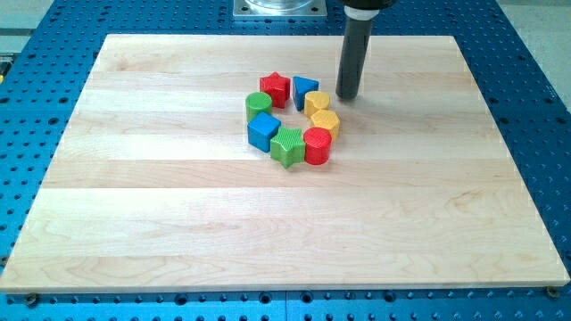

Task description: Separate the blue blocks from the group

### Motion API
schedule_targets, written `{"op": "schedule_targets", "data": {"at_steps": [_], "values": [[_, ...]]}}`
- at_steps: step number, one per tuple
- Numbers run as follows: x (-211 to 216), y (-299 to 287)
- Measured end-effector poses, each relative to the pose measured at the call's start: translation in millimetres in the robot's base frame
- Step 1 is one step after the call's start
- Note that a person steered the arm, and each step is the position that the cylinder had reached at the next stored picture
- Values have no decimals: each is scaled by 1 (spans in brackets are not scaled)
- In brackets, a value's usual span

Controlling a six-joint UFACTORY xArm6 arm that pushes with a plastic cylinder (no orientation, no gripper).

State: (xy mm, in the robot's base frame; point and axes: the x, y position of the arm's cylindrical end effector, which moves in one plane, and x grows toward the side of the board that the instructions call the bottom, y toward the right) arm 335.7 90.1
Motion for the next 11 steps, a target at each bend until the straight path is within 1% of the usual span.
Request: {"op": "schedule_targets", "data": {"at_steps": [1, 2, 3, 4, 6, 7, 8, 9, 11], "values": [[3, -8], [-3, -3], [-25, 4], [-35, 14], [-38, 18], [-49, 18], [-49, 18], [-48, 7], [29, -74]]}}
